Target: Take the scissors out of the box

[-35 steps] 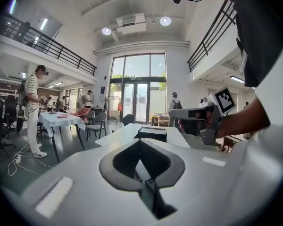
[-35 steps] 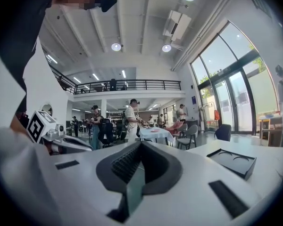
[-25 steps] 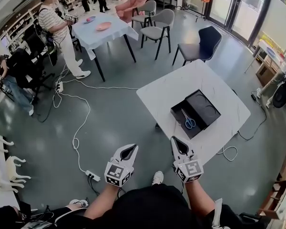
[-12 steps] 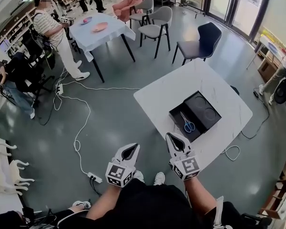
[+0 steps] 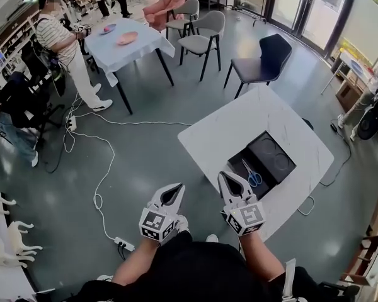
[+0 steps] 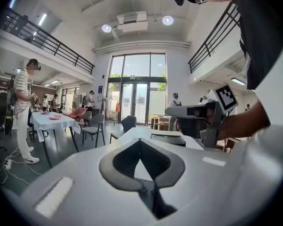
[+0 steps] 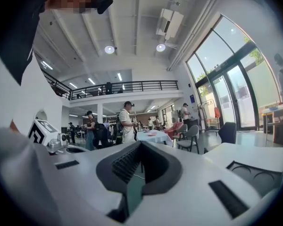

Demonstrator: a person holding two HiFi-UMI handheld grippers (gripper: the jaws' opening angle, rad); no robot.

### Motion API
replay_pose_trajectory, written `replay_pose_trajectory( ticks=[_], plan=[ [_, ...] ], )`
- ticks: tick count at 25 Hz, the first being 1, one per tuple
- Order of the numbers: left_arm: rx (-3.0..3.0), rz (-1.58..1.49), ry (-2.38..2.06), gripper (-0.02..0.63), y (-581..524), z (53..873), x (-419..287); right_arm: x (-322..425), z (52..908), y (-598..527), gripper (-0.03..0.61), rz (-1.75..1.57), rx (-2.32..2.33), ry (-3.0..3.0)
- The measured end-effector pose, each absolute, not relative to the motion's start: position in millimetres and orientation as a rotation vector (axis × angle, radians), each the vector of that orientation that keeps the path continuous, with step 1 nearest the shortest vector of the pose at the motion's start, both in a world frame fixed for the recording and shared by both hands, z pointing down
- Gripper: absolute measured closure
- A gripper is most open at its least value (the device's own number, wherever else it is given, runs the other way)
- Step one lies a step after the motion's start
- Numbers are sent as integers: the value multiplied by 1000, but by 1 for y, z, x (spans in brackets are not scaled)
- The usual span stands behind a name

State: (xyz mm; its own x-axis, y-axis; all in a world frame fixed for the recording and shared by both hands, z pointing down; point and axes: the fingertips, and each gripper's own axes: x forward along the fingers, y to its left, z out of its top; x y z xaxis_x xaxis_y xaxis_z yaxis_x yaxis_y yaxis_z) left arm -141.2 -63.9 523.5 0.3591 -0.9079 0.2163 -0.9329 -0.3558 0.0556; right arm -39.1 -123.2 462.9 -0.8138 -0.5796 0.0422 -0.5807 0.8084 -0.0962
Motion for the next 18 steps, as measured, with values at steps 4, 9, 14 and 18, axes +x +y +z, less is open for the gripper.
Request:
replay_pose_trajectory(
  ticks=[4,9,14,18],
  plan=[
    [2485,217,-1638,604,-88,518,-161,-58,457,-143,571,149,1005,-2968],
    [2528,212,-1588,604,-110,518,-181,-73,465,-158,572,130,1069,-2918],
    [2565,218,-1507,604,-124,525,-190,-76,482,-162,572,125,1128,-2840],
    [2615,235,-1430,604,-134,528,-184,-63,494,-162,571,124,1192,-2760]
  ],
)
